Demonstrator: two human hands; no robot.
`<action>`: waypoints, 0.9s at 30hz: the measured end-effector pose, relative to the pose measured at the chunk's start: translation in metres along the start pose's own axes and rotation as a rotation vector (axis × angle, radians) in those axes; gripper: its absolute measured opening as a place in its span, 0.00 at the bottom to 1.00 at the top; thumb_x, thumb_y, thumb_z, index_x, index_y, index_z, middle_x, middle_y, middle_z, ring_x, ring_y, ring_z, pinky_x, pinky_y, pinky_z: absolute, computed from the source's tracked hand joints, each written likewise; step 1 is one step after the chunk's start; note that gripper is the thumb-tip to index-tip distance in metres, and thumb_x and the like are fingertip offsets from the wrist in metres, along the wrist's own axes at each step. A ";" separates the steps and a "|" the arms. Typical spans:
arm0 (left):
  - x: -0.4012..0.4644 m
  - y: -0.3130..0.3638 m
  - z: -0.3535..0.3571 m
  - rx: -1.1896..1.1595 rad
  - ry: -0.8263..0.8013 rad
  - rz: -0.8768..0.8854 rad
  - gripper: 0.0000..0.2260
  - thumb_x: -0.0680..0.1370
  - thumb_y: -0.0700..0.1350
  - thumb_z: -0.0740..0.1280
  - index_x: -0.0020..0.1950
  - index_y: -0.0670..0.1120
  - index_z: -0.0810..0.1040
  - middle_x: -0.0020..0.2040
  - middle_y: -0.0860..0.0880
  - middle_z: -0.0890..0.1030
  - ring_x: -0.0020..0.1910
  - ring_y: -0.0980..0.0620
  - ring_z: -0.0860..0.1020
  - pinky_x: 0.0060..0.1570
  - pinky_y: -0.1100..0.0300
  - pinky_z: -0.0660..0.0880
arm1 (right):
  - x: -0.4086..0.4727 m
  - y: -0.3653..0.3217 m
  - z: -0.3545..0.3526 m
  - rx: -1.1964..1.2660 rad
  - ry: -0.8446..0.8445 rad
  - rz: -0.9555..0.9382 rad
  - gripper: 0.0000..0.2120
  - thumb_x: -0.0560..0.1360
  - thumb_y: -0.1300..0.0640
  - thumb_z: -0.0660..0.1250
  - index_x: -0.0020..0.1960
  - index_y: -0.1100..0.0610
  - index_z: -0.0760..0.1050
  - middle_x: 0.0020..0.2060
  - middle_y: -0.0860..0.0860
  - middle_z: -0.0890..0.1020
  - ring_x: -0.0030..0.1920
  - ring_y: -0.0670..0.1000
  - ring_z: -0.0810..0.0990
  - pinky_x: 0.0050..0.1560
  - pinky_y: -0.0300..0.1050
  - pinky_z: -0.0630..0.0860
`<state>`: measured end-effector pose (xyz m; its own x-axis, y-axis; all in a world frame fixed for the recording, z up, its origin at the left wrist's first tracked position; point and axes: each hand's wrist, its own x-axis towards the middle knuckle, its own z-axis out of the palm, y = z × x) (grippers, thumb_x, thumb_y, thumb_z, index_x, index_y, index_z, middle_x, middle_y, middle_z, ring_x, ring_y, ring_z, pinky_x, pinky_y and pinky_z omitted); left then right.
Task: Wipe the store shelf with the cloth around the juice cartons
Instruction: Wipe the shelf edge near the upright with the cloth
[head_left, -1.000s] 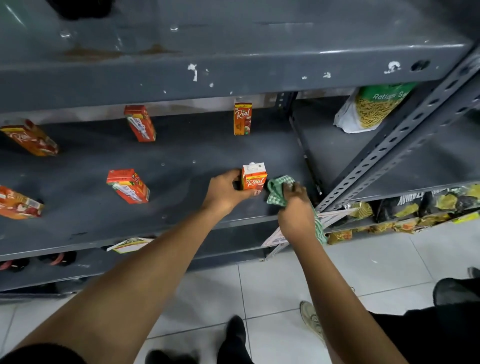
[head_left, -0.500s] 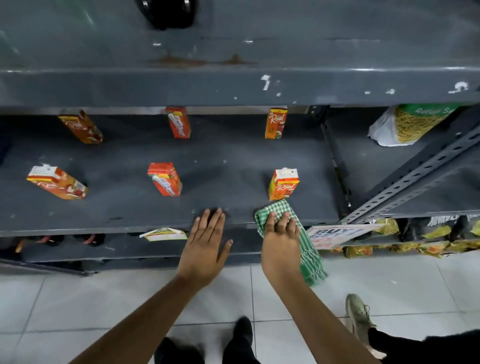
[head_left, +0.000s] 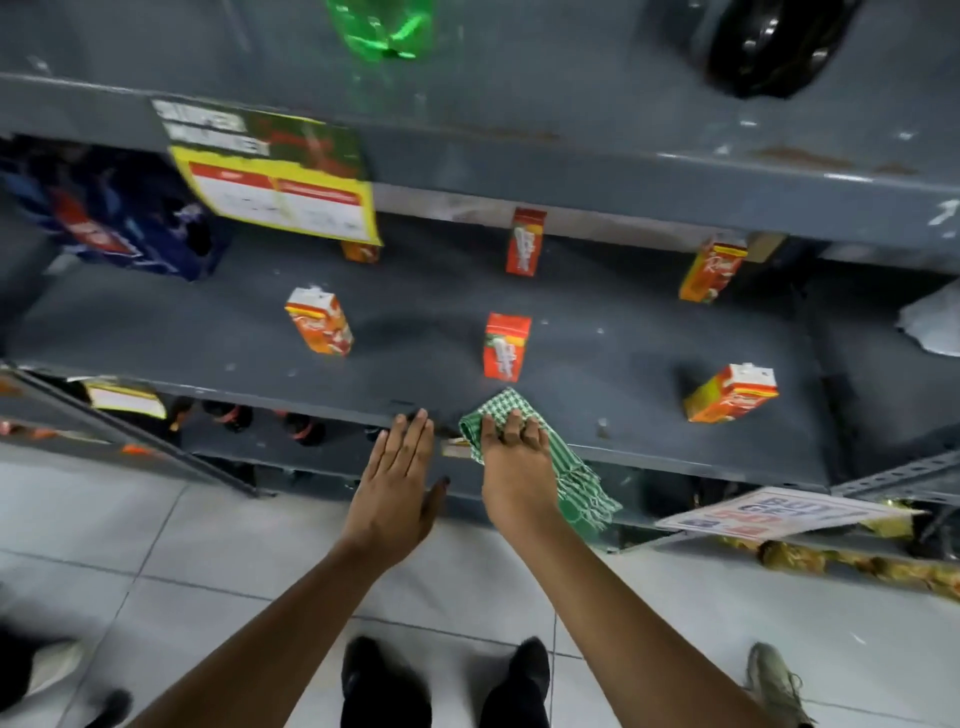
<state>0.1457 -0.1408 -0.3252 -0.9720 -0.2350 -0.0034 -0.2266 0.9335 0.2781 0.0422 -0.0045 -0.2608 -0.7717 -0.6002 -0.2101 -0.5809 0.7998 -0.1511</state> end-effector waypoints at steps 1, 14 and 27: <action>-0.006 -0.015 -0.006 0.002 0.002 -0.016 0.31 0.82 0.57 0.51 0.80 0.40 0.54 0.81 0.44 0.54 0.80 0.45 0.49 0.77 0.52 0.45 | 0.006 -0.019 0.000 -0.002 -0.020 -0.008 0.29 0.76 0.66 0.56 0.76 0.61 0.53 0.73 0.68 0.58 0.73 0.69 0.58 0.75 0.61 0.54; -0.054 -0.187 -0.053 0.018 0.000 -0.187 0.33 0.80 0.59 0.46 0.81 0.43 0.47 0.80 0.48 0.46 0.79 0.46 0.42 0.77 0.48 0.42 | 0.066 -0.213 0.019 -0.020 -0.045 -0.155 0.30 0.76 0.64 0.57 0.76 0.61 0.52 0.74 0.69 0.55 0.73 0.70 0.55 0.74 0.63 0.53; -0.070 -0.215 -0.135 -0.165 0.162 0.004 0.29 0.78 0.45 0.50 0.80 0.43 0.54 0.81 0.49 0.53 0.80 0.50 0.46 0.77 0.47 0.51 | 0.010 -0.202 -0.023 0.352 -0.284 -0.138 0.28 0.67 0.70 0.55 0.61 0.49 0.75 0.56 0.58 0.80 0.57 0.61 0.78 0.53 0.50 0.78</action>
<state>0.2709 -0.3617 -0.2550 -0.9473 -0.2839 0.1487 -0.1963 0.8808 0.4309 0.1466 -0.1722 -0.2103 -0.5639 -0.7147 -0.4138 -0.5121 0.6957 -0.5037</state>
